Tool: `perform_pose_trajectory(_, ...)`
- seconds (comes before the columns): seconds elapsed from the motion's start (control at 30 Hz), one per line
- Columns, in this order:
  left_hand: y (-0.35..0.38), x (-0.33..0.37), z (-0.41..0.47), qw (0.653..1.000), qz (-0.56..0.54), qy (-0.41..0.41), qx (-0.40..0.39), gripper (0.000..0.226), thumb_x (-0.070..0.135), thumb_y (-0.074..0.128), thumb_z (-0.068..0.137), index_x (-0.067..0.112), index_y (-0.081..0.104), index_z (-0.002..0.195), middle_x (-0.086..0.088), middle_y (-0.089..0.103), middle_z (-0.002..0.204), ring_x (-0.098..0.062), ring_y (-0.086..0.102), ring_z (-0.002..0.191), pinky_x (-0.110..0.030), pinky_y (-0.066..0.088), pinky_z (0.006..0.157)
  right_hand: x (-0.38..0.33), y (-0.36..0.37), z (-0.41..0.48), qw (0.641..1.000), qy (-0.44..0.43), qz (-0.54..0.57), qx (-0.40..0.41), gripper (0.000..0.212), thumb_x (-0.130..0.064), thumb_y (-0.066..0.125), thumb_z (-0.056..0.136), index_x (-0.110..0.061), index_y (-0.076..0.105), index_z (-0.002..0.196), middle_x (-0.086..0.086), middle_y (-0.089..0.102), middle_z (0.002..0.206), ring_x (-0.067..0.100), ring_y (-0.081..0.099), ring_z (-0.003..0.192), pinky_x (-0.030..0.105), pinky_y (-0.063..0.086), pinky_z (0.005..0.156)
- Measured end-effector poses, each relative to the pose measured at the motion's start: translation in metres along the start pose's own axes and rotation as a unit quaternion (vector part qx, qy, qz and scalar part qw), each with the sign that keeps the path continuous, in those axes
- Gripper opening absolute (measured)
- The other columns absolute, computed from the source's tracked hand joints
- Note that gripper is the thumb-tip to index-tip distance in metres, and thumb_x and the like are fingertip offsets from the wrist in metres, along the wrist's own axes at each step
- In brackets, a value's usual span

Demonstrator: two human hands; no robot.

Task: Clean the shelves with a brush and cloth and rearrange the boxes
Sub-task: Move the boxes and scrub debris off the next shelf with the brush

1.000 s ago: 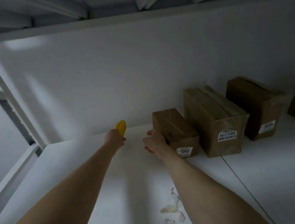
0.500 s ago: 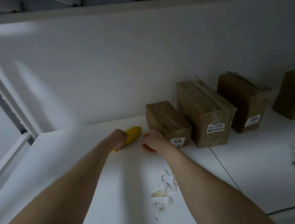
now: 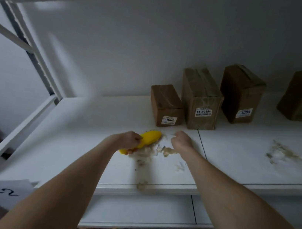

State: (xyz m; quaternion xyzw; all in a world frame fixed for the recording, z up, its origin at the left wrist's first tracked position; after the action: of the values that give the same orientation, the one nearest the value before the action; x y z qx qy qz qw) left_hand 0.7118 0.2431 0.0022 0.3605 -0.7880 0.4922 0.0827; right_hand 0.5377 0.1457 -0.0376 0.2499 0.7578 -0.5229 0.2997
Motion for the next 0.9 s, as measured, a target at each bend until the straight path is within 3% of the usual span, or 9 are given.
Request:
perform_pose_trajectory(0.07, 0.002, 0.007, -0.013, 0.999, -0.016, 0.032, -0.016, 0.025, 0.016, 0.033, 0.099, 0.013, 0.055, 0.089, -0.005, 0.050, 0.068, -0.015, 0.041, 0.051, -0.024, 0.032, 0.050, 0.000, 0.004, -0.007, 1.000, -0.024, -0.010, -0.018, 0.043, -0.012, 0.046, 0.093, -0.012, 0.049, 0.136, 0.013, 0.049, 0.140, 0.032, 0.048, 0.126, 0.034, 0.043, 0.100)
perform_pose_trajectory(0.17, -0.005, 0.012, -0.020, 0.992, -0.077, 0.075, 0.060, 0.029, 0.011, 0.035, 0.100, 0.011, 0.053, 0.077, -0.003, 0.049, 0.061, -0.012, 0.040, 0.045, -0.019, 0.031, 0.046, -0.002, -0.003, -0.014, 0.999, -0.025, 0.027, 0.008, 0.040, -0.010, 0.045, 0.094, -0.013, 0.051, 0.134, 0.012, 0.051, 0.138, 0.031, 0.050, 0.124, 0.034, 0.043, 0.098)
perform_pose_trajectory(0.3, 0.001, 0.015, -0.014, 0.988, -0.043, 0.064, 0.136, 0.029, 0.009, 0.033, 0.099, 0.004, 0.059, 0.087, -0.020, 0.059, 0.078, -0.036, 0.055, 0.067, -0.031, 0.042, 0.052, 0.011, -0.021, -0.020, 0.996, 0.009, 0.050, 0.069, 0.041, -0.010, 0.044, 0.093, -0.013, 0.051, 0.134, 0.012, 0.050, 0.138, 0.031, 0.050, 0.124, 0.032, 0.045, 0.099)
perform_pose_trajectory(0.4, 0.018, 0.021, -0.010, 0.991, 0.003, 0.052, 0.122, 0.035, 0.016, 0.034, 0.100, 0.006, 0.058, 0.123, -0.027, 0.062, 0.112, -0.044, 0.060, 0.102, -0.039, 0.051, 0.076, 0.024, -0.024, -0.028, 0.995, 0.039, 0.030, 0.090, 0.043, -0.012, 0.045, 0.093, -0.012, 0.047, 0.136, 0.015, 0.050, 0.136, 0.034, 0.052, 0.120, 0.034, 0.047, 0.095)
perform_pose_trajectory(0.47, 0.026, 0.025, -0.012, 0.994, 0.012, 0.067, 0.080, 0.035, 0.020, 0.034, 0.101, 0.009, 0.054, 0.127, -0.025, 0.062, 0.098, -0.038, 0.063, 0.080, -0.030, 0.047, 0.059, 0.027, -0.017, -0.034, 0.996, 0.050, 0.018, 0.074, 0.044, -0.014, 0.045, 0.094, -0.014, 0.044, 0.139, 0.015, 0.052, 0.135, 0.034, 0.053, 0.118, 0.032, 0.047, 0.089)
perform_pose_trajectory(0.53, 0.024, 0.024, -0.016, 0.995, -0.007, 0.085, 0.051, 0.028, 0.019, 0.035, 0.101, 0.013, 0.058, 0.116, -0.013, 0.054, 0.071, -0.022, 0.048, 0.051, -0.020, 0.036, 0.042, 0.022, -0.007, -0.041, 0.997, 0.040, 0.033, 0.054, 0.045, -0.013, 0.044, 0.095, -0.015, 0.043, 0.140, 0.016, 0.052, 0.134, 0.034, 0.053, 0.117, 0.030, 0.045, 0.084)
perform_pose_trajectory(0.67, 0.013, 0.012, -0.029, 0.988, -0.067, 0.070, 0.117, 0.027, 0.011, 0.035, 0.098, 0.007, 0.050, 0.076, -0.013, 0.049, 0.066, -0.022, 0.041, 0.047, -0.023, 0.032, 0.043, 0.015, -0.005, -0.052, 0.995, 0.044, 0.054, 0.077, 0.047, -0.011, 0.045, 0.093, -0.014, 0.042, 0.140, 0.016, 0.051, 0.135, 0.034, 0.052, 0.118, 0.031, 0.045, 0.085)
perform_pose_trajectory(0.77, 0.007, -0.011, -0.036, 0.968, -0.174, -0.015, 0.182, 0.030, 0.007, 0.033, 0.095, 0.005, 0.045, 0.068, -0.014, 0.052, 0.067, -0.024, 0.047, 0.046, -0.026, 0.040, 0.042, 0.016, -0.015, -0.063, 0.988, 0.089, 0.002, 0.130, 0.045, -0.016, 0.048, 0.091, -0.010, 0.041, 0.135, 0.017, 0.047, 0.135, 0.035, 0.049, 0.121, 0.037, 0.046, 0.087)
perform_pose_trajectory(0.9, 0.014, -0.036, -0.047, 0.960, -0.190, -0.082, 0.187, 0.051, 0.031, 0.028, 0.101, -0.001, 0.047, 0.066, -0.011, 0.049, 0.042, -0.022, 0.047, 0.039, -0.020, 0.036, 0.039, 0.022, -0.009, -0.079, 0.980, 0.162, 0.004, 0.114, 0.050, -0.023, 0.053, 0.090, -0.007, 0.038, 0.135, 0.018, 0.044, 0.136, 0.035, 0.049, 0.119, 0.039, 0.049, 0.088)
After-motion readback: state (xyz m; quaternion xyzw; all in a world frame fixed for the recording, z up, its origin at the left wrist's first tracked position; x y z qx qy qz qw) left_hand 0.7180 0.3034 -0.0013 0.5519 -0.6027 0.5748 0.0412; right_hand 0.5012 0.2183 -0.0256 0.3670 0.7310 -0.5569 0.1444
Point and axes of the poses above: each hand's wrist, its own z-axis towards the middle knuckle, its own y-axis out of the palm, x = y × z, the point moved 5 cm from there along z, towards the middle knuckle
